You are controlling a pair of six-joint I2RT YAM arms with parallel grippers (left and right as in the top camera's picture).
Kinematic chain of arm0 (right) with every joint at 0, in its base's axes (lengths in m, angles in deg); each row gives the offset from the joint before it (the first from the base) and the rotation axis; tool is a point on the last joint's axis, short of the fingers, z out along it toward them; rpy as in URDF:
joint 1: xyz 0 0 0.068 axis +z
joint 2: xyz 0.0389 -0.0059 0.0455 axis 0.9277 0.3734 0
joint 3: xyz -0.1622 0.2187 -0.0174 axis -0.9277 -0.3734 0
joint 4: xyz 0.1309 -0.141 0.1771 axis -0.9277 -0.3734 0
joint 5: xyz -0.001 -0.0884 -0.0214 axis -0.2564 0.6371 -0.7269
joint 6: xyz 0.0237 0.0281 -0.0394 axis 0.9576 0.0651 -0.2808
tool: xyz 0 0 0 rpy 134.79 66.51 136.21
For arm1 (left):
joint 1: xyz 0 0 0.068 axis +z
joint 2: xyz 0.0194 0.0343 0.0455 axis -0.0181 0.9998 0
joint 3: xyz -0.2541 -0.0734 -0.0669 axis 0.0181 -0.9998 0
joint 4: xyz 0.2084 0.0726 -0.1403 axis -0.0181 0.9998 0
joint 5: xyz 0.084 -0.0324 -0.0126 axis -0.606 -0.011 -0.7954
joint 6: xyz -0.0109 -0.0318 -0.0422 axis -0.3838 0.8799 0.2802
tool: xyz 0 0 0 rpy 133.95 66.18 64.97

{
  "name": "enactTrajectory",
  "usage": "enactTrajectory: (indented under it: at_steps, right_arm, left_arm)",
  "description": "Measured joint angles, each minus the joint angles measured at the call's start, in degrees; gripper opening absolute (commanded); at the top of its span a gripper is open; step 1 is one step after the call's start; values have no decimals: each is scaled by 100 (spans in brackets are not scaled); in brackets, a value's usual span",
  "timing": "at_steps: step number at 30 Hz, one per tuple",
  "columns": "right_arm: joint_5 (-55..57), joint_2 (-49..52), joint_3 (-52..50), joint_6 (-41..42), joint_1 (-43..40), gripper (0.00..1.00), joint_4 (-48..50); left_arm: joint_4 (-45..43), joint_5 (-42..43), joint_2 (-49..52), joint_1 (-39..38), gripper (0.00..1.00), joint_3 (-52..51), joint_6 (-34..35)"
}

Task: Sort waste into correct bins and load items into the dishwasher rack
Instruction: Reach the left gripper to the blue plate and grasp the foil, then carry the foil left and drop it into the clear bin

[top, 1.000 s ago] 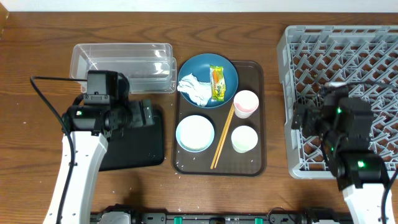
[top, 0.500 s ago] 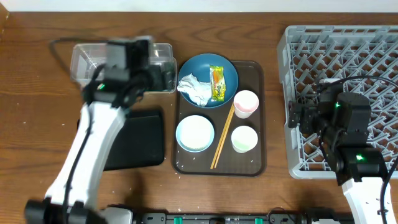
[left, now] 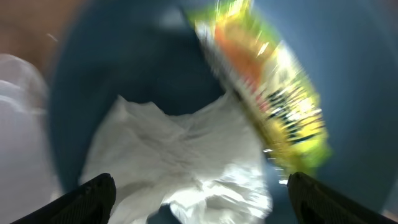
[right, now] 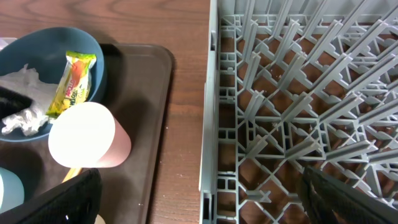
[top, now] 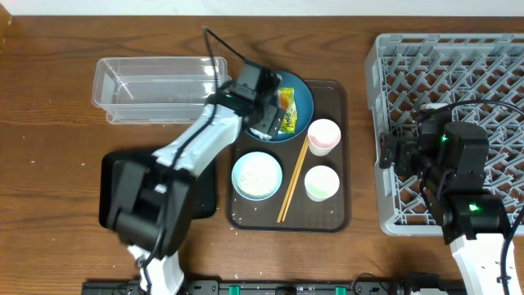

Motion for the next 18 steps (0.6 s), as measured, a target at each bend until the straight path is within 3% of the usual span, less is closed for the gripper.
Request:
enactTrajectory:
  at_steps: [3, 8, 10, 18]
  right_arm:
    - [0, 0, 0, 2, 0, 99, -2]
    - [0, 0, 0, 2, 0, 99, -2]
    - [0, 0, 0, 2, 0, 99, -2]
    - [0, 0, 0, 0, 0, 99, -2]
  left_arm:
    - [-9, -125, 337, -7, 77, 0, -136]
    - [-11, -214, 509, -9, 29, 0, -208]
    - [-9, -247, 505, -9, 23, 2, -291]
    - [122, -273, -85, 7, 22, 57, -289]
